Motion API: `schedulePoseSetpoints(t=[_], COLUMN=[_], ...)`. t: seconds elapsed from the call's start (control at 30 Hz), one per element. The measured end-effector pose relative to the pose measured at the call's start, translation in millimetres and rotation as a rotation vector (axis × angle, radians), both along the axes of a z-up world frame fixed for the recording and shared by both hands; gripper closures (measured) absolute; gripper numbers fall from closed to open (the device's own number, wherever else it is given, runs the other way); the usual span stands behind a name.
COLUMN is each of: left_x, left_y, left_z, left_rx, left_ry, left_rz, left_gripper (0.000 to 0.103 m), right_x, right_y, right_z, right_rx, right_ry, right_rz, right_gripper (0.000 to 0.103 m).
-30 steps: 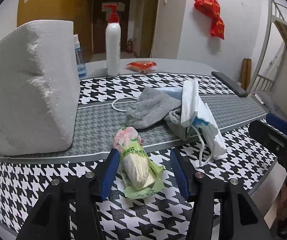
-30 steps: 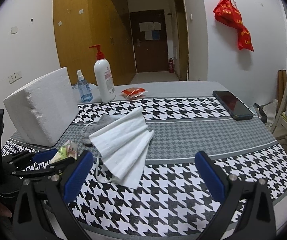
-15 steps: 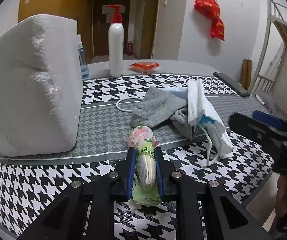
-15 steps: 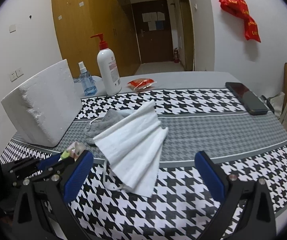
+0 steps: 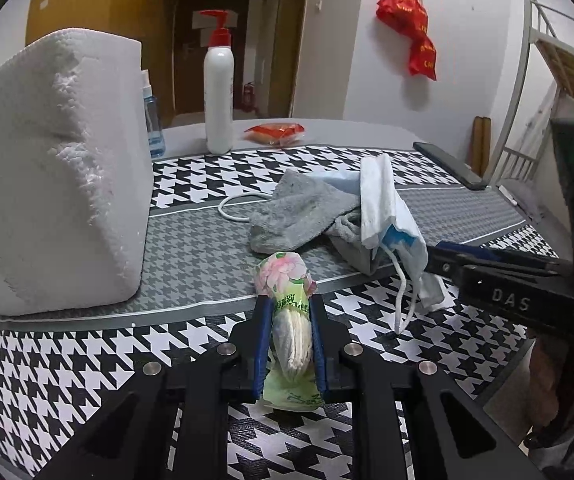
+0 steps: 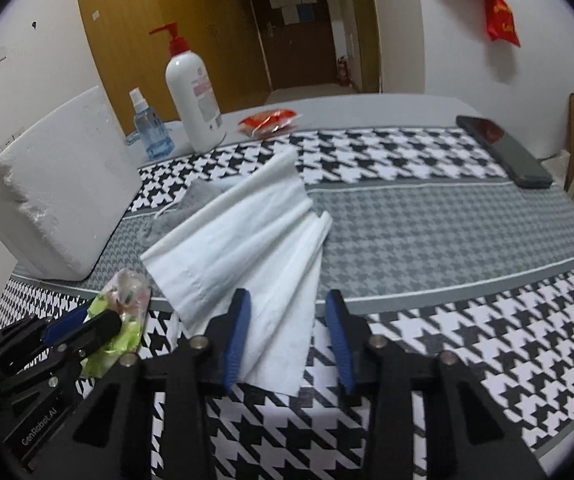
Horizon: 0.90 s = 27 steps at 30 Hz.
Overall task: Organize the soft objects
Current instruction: 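Lift the pink bread bag with the left gripper while the right gripper closes on the white tissues, then lift the white tissues with the right gripper while the left gripper holds the bread bag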
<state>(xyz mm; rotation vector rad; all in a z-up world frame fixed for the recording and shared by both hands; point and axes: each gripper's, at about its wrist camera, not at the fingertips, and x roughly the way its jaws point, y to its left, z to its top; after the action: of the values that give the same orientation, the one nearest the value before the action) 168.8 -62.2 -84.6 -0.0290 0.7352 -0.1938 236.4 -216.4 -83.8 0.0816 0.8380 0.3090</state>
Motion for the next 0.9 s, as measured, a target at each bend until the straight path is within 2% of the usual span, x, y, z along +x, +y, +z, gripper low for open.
schedulePoseSetpoints(t=[0.17, 0.23, 0.27, 0.37, 0.53, 0.9], left_x=[-0.5, -0.3, -0.2, -0.4, -2.2, -3.0], left_y=[-0.5, -0.4, -0.2, 0.7, -0.2, 2.0], left_z=[-0.3, -0.5, -0.5, -0.3, 0.7, 2.6], left_rx=[0.002, 0.001, 0.000, -0.004, 0.005, 0.002], left_ry=[-0.001, 0.000, 0.000, -0.001, -0.007, -0.009], left_rz=[-0.001, -0.001, 0.000, 0.005, 0.010, 0.023], left_gripper=[0.083, 0.083, 0.083, 0.083, 0.083, 0.083], right_x=[3.4, 3.2, 2.5, 1.3, -7.3, -35.1], right_y=[3.4, 7.1, 9.4, 8.1, -3.9, -50.8], right_z=[-2.7, -3.1, -4.3, -5.1, 8.0, 37.3], right_rx=[-0.010, -0.042, -0.062, -0.041, -0.012, -0.014], right_ry=[0.012, 0.005, -0.004, -0.003, -0.046, -0.130], right_rz=[0.011, 0.013, 0.015, 0.025, 0.002, -0.122], right_gripper=[0.063, 0.079, 0.093, 0.097, 0.097, 0.098])
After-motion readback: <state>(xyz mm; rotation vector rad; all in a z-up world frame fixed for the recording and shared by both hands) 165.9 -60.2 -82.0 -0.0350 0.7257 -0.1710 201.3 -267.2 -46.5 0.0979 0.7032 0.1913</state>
